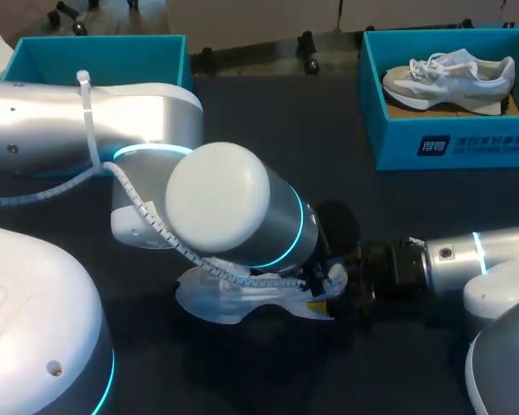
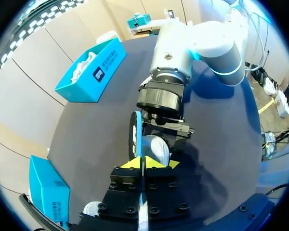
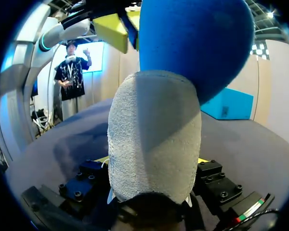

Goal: Take the shoe out of the shoebox, open the shoe tongue, remove and reinsert the insole, then place the shoe into the shoebox

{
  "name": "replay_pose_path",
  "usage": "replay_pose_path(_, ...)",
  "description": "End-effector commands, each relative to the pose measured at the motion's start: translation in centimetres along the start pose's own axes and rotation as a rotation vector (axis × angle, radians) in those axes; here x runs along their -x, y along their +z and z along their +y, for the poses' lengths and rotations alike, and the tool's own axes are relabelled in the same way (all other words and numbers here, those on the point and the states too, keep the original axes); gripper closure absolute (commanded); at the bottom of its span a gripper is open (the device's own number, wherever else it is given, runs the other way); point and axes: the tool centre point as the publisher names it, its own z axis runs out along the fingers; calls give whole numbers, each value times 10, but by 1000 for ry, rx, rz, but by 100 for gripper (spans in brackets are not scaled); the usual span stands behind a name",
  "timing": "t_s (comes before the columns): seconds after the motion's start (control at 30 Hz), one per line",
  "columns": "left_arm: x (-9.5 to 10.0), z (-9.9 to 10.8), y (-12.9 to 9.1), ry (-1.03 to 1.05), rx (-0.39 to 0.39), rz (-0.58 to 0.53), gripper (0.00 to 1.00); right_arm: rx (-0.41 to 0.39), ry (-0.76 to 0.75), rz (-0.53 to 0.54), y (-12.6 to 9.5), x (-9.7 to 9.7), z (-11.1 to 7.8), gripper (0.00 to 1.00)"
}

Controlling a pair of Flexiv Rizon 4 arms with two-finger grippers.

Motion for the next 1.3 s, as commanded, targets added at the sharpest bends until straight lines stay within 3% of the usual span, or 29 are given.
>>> replay_pose_path(0.03,1,1,-4,-1,-6,-1,100,-6,0,-1,2,-3,0,100)
replay_pose_path(0.1,2,2,-7,-1,-8,4,100,-6,0,-1,2,-3,0,100)
replay_pose_path(0.2,2,4,-12,4,-16,3,72,-6,0,-1,2,-3,0,100)
replay_pose_path(0.27,2,5,-13,7,-20,0,62,-6,0,-1,2,-3,0,100)
replay_pose_path(1.3,6,15,16,0,-12,-20,60,-6,0,-1,2,-3,0,100)
